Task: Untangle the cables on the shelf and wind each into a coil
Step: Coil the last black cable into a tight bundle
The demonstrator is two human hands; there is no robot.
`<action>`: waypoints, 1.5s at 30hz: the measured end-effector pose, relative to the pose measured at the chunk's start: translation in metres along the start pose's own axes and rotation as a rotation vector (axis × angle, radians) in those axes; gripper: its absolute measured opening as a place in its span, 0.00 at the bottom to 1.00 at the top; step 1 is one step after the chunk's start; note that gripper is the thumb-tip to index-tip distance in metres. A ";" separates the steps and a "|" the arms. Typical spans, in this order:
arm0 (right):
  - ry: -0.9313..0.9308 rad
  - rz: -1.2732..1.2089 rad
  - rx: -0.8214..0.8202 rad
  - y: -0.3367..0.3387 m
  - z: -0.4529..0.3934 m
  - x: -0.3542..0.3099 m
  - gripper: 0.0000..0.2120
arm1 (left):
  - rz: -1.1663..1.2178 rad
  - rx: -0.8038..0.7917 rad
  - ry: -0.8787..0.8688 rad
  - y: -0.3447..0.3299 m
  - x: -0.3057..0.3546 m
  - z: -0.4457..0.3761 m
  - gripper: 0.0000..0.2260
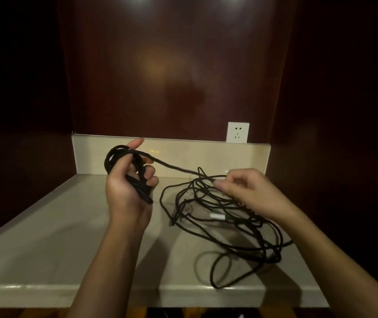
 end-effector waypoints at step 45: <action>-0.847 -1.507 0.043 -0.097 0.094 -0.020 0.26 | -1.291 -0.337 -1.095 -0.040 -0.011 -0.001 0.16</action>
Point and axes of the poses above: each hand's wrist, its own z-axis away from the middle knuckle, its own y-axis out of the back of the hand, x = y × z, the point moved 9 cm from there along -z, towards the middle knuckle, and after that the axes turned 13 degrees about x, right-handed, at the moved point
